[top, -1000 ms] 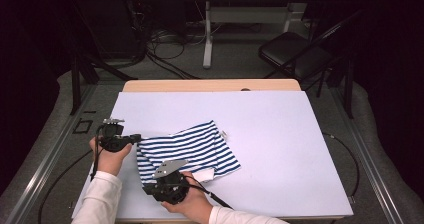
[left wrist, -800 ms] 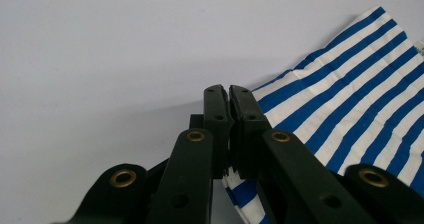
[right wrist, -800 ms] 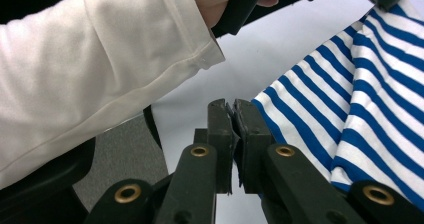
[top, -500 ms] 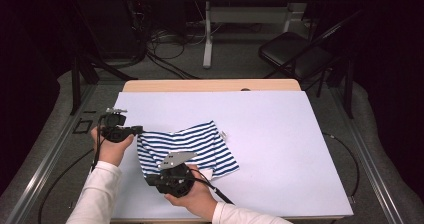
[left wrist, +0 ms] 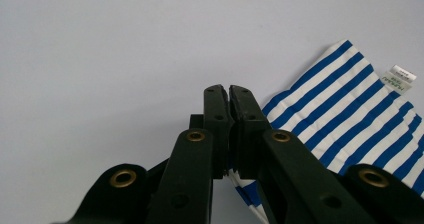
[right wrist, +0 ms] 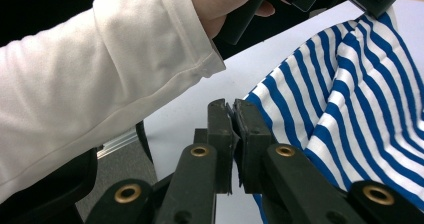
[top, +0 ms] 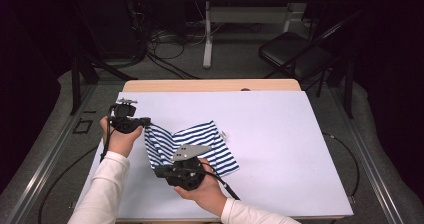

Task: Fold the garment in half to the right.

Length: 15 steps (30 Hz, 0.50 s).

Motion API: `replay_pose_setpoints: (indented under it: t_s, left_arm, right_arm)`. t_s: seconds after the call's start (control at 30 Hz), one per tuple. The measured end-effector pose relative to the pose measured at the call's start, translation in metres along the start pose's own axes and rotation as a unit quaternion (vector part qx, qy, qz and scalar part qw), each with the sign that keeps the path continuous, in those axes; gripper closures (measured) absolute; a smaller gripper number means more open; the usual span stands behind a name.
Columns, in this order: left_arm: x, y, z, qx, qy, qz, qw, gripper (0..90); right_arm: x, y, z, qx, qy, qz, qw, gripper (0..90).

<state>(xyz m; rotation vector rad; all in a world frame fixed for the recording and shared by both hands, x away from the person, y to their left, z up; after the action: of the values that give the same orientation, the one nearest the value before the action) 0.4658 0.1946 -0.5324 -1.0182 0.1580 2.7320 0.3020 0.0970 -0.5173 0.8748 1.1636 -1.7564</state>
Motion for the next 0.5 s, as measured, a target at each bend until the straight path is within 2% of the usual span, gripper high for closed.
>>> replay_pose_setpoints:
  t_s: [0.5]
  left_arm:
    - [-0.029,0.036,-0.005,0.001,0.004,-0.022,0.9997,86.8]
  right_arm:
    - [-0.008,0.013,0.041,0.013,0.035,-0.017,0.9992,86.8]
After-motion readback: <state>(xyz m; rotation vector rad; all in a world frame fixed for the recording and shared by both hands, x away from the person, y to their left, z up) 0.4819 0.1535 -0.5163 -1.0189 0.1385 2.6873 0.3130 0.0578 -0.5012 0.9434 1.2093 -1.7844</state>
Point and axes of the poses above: each handheld gripper's, and its own axes: z roughly backward along the jaws, x roughly out of its underside, y roughly to its right, the point moved 10 cm from there along -z, roughly forward along the jaws, and after that the axes turned 12 degrees about -x, right-handed, at the moved point
